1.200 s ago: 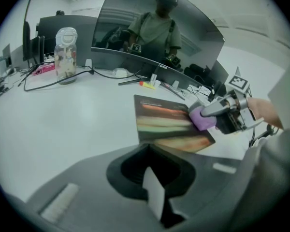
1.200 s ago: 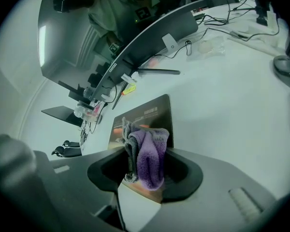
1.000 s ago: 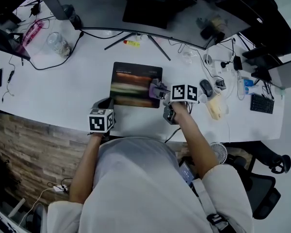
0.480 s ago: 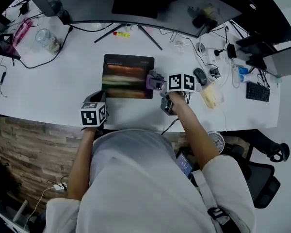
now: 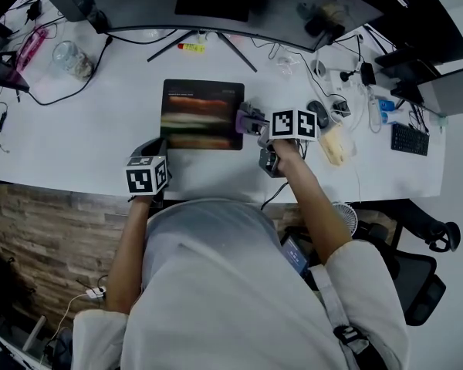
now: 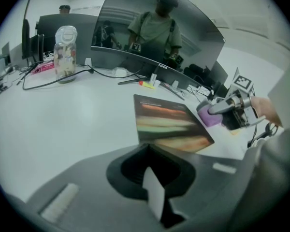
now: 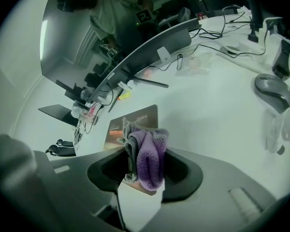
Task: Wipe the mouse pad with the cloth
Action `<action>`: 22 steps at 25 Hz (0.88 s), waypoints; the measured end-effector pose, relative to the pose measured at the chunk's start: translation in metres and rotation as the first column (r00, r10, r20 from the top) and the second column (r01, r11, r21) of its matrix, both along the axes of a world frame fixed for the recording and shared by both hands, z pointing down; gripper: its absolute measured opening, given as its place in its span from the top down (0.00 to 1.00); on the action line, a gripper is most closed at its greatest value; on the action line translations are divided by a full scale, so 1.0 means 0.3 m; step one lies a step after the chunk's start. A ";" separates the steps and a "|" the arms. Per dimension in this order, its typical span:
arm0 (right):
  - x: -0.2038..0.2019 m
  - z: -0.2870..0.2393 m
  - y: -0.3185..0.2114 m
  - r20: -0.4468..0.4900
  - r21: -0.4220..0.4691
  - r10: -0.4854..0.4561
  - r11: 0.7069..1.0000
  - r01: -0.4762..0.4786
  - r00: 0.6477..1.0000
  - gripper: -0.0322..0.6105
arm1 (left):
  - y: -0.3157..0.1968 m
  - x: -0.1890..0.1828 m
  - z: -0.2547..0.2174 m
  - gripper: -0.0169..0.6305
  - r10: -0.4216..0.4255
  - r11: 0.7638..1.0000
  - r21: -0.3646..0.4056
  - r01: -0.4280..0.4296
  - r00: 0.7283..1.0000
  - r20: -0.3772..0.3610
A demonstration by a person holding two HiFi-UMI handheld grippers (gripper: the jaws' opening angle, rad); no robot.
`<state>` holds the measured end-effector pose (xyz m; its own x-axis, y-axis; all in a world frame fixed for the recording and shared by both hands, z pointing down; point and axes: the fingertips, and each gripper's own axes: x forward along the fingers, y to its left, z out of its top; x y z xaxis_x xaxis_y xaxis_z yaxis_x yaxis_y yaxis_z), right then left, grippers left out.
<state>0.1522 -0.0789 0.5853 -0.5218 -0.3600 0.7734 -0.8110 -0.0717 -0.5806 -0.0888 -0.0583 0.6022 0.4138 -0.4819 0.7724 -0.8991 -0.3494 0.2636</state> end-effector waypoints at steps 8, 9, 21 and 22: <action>-0.158 -0.035 -0.013 0.025 0.045 -0.083 0.996 0.081 0.996 0.64 | 0.002 0.001 0.002 0.97 0.002 1.000 -0.006 -0.002 1.000 -0.007; -0.181 -0.037 -0.015 0.018 0.051 -0.100 0.994 0.099 0.995 0.64 | 0.001 0.000 0.002 0.97 0.002 1.000 -0.003 -0.002 1.000 -0.004; -0.471 -0.038 0.009 0.152 0.041 -0.137 0.990 0.132 0.979 0.64 | 0.001 0.001 0.003 0.97 0.002 1.000 -0.010 -0.002 1.000 -0.012; -0.490 -0.033 0.011 0.155 0.039 -0.138 0.990 0.133 0.978 0.64 | 0.001 0.001 0.004 0.97 0.003 1.000 -0.011 -0.003 1.000 -0.013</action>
